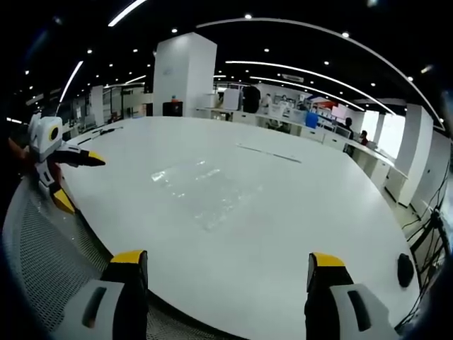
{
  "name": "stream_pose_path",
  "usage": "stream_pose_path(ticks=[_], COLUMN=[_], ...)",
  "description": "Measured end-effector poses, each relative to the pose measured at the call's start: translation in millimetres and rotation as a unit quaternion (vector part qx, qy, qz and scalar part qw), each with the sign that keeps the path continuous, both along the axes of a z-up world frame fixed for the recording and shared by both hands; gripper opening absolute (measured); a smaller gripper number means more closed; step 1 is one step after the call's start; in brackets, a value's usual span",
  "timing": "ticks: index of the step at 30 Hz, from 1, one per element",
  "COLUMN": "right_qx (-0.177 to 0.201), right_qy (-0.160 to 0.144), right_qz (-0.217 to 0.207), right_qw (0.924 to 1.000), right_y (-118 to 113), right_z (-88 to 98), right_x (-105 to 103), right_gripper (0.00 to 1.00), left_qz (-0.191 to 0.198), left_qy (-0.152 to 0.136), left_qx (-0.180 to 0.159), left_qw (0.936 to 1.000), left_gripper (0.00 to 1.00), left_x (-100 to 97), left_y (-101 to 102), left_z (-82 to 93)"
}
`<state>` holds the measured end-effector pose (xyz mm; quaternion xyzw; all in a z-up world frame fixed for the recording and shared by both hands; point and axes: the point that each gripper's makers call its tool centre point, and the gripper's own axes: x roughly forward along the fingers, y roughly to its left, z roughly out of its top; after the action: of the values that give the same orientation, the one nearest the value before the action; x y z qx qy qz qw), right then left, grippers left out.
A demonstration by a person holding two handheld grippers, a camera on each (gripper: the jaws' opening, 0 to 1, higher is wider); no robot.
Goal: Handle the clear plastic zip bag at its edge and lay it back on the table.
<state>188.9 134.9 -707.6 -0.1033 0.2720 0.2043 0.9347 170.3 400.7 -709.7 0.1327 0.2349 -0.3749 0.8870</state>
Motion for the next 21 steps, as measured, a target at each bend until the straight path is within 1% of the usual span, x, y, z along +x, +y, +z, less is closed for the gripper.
stream_pose_path(ticks=[5,10,21], right_qx=[0.007,0.008,-0.004], right_qy=[0.005,0.011,0.008], right_qz=[-0.007,-0.007,0.000], right_qw=[0.9999,0.9999,1.0000], right_y=[-4,0,0], right_z=[-1.0,1.2,10.1], right_x=[2,1,6], right_gripper=[0.93,0.92,0.92], left_qz=[-0.002,0.000,0.000], left_qy=[0.001,-0.001,-0.003], left_qx=[0.001,-0.001,-0.004], left_qw=[1.0000,1.0000,1.0000], left_gripper=[0.91,0.91,0.91], left_x=[-0.2,0.6,0.4], left_y=[0,0,0], left_z=[-0.5,0.7,1.7])
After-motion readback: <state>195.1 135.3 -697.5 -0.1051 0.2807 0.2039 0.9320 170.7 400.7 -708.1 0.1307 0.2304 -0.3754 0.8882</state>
